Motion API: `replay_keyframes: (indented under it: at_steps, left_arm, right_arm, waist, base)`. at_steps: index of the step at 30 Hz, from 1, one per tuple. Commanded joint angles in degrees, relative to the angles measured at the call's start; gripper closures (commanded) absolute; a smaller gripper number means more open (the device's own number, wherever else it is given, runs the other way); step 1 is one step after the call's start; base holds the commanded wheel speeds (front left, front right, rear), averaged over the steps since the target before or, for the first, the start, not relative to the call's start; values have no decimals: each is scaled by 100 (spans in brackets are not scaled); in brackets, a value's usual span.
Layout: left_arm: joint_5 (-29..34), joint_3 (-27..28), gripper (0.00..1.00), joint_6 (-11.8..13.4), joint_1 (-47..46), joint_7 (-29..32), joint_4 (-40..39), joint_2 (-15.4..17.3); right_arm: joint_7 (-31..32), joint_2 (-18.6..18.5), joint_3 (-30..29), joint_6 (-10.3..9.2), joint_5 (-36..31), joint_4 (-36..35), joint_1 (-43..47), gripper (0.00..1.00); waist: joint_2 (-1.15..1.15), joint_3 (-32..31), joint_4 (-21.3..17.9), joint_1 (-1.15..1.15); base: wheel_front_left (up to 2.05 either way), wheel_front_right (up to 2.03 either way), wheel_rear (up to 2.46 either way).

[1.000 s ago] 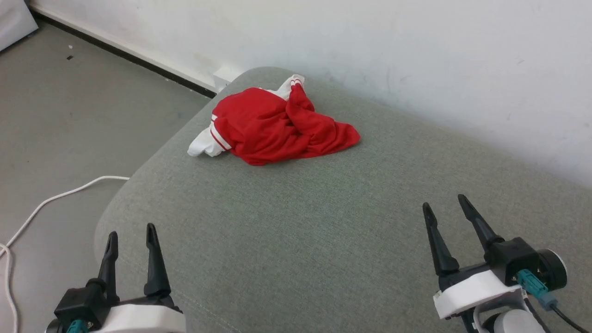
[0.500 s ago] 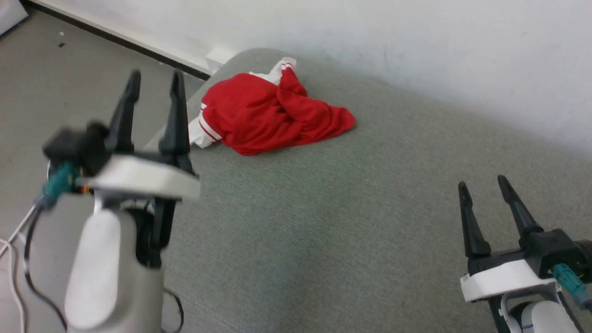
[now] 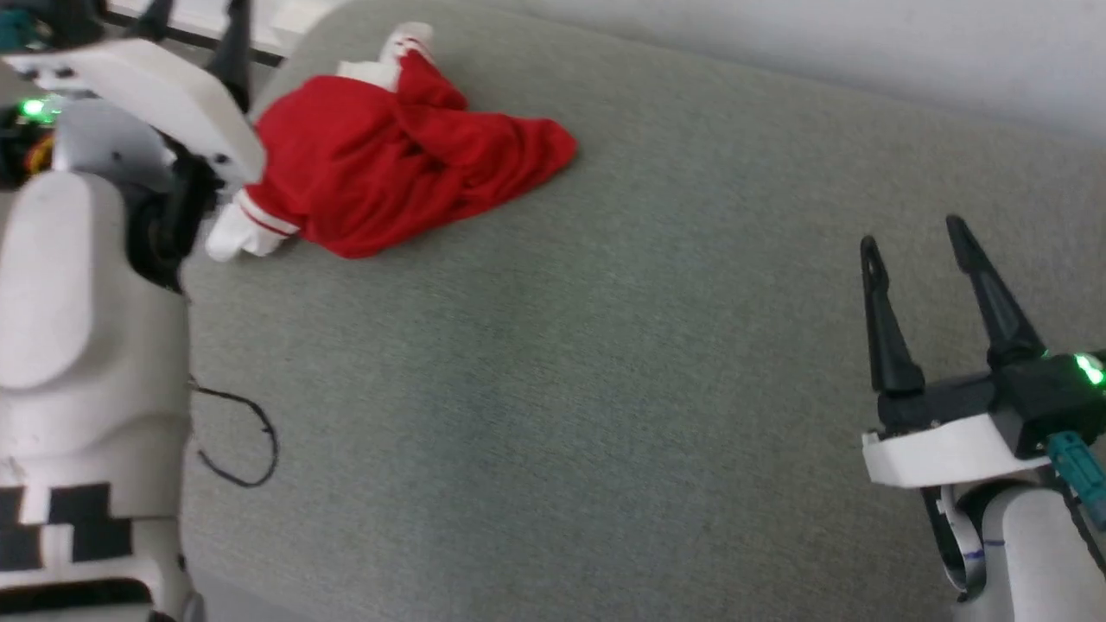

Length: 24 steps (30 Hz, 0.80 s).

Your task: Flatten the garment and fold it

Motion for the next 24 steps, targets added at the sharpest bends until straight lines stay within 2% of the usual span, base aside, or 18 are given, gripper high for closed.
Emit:
replay_keyframes:
  at_steps: [1, 6, 13, 16, 20, 21, 22, 24]
  left_arm:
    - [-22, 14, 0, -37, -182, 150, 243, 143]
    - [-88, -29, 0, -109, -399, 792, 954, 475]
    - [-423, 42, 0, -159, -453, 1851, 1631, 725]
    - [-474, 63, 0, -89, -489, 2135, 1808, 794]
    - [-433, 41, 0, 134, -531, 2390, 1955, 844]
    - [-399, 25, 73, 204, -539, 2429, 1977, 863]
    - [-376, 12, 100, 253, -548, 2441, 1994, 878]
    - [-375, 18, 100, 293, -556, 2449, 2015, 886]
  right_arm:
    - [39, -3, 26, -5, -85, -134, -142, 0]
    - [156, -3, 57, -5, -231, -428, -306, 0]
    - [306, -3, 49, -5, -318, -810, -359, 0]
    - [363, -3, 41, -5, -333, -946, -341, 0]
    - [414, -3, 43, -5, -352, -1082, -347, 0]
    - [419, -3, 48, -5, -356, -1109, -353, 0]
    - [421, -3, 51, -5, -359, -1126, -363, 0]
    - [425, -3, 55, -5, -358, -1133, -375, 0]
  waist:
    - [0, 765, -685, -2]
    - [0, 1119, -1014, -2]
    - [0, 1484, -1321, -2]
    - [0, 1626, -1395, -2]
    - [0, 1795, -1449, -2]
    - [0, 1828, -1455, -2]
    - [0, 1848, -1460, -2]
    - [0, 1860, -1467, -2]
  base:
    - [0, 0, 0]
    - [0, 0, 0]
    - [0, 0, 0]
    - [0, 0, 0]
    - [0, 0, 0]
    - [0, 0, 0]
    - [0, 0, 0]
    - [0, 0, 0]
